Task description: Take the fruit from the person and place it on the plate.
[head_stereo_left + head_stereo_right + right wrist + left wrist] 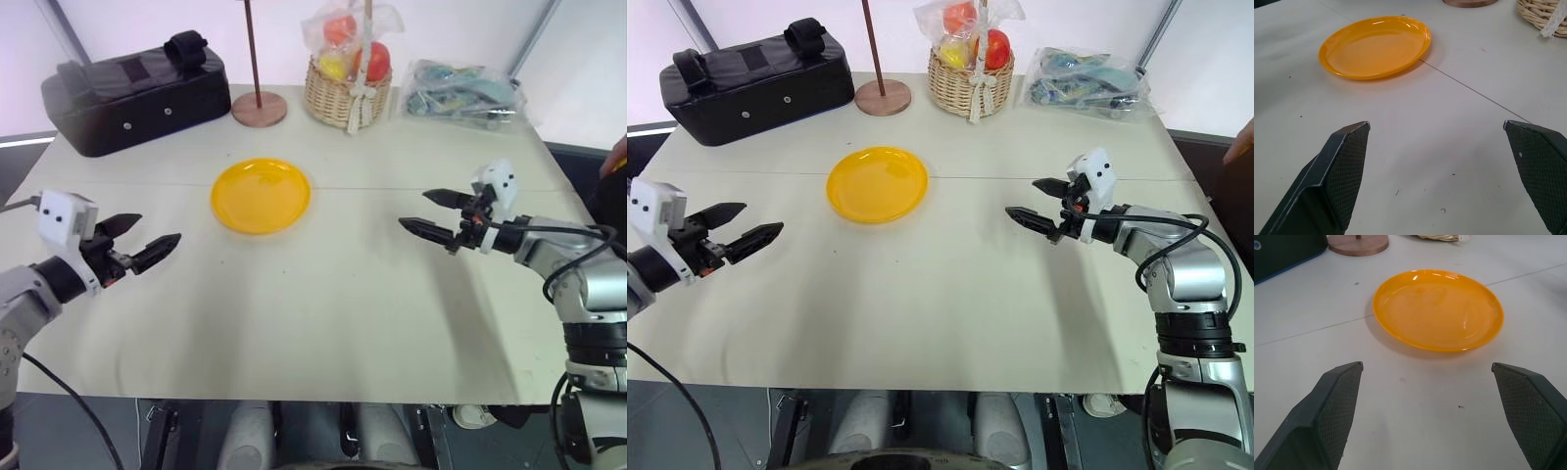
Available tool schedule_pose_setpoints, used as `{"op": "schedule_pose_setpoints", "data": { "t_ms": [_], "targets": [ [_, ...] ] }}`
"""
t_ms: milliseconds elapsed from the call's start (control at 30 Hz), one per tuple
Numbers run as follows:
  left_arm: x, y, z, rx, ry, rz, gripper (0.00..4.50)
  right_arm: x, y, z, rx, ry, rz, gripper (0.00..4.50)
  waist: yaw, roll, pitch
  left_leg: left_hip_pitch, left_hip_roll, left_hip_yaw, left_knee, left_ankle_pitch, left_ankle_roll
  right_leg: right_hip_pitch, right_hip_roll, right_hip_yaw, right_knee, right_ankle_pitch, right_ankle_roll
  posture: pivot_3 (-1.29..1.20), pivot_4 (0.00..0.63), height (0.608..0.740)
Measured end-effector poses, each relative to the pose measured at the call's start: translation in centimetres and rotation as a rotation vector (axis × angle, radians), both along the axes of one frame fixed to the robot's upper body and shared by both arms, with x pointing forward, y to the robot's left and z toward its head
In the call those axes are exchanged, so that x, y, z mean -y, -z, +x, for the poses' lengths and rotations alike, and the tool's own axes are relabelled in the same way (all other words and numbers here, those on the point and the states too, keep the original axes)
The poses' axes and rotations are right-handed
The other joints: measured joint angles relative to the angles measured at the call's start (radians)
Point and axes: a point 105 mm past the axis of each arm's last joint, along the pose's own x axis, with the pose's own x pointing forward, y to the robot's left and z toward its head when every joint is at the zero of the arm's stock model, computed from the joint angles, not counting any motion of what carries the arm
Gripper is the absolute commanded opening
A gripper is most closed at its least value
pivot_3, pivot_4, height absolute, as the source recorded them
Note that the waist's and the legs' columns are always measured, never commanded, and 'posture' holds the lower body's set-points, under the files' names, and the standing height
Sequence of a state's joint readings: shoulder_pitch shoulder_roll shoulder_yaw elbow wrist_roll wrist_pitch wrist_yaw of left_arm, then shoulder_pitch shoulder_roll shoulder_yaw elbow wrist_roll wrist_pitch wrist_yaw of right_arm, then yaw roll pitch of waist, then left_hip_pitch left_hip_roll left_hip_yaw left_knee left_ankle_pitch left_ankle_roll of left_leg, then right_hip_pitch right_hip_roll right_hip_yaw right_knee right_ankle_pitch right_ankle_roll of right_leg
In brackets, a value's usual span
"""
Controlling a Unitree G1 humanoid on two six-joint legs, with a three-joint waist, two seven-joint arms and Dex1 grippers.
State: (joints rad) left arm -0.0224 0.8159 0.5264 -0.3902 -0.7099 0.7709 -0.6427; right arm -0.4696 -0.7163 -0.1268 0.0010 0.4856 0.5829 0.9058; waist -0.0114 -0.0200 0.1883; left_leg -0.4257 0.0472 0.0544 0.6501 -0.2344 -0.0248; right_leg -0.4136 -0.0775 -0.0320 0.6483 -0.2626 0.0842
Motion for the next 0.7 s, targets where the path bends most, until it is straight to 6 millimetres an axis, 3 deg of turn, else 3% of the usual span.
{"op": "schedule_pose_setpoints", "data": {
  "t_ms": [700],
  "targets": [
    [1.3,0.1,0.5,0.016,0.016,-0.019,4.42,-0.2,0.4,0.8,0.021,0.052,-0.001,4.5,0.0,0.0,0.0,0.0,0.0,0.0,0.0,0.0,0.0,0.0,0.0,0.0,0.0,0.0,0.0,0.0,0.15,0.74]
  ]
}}
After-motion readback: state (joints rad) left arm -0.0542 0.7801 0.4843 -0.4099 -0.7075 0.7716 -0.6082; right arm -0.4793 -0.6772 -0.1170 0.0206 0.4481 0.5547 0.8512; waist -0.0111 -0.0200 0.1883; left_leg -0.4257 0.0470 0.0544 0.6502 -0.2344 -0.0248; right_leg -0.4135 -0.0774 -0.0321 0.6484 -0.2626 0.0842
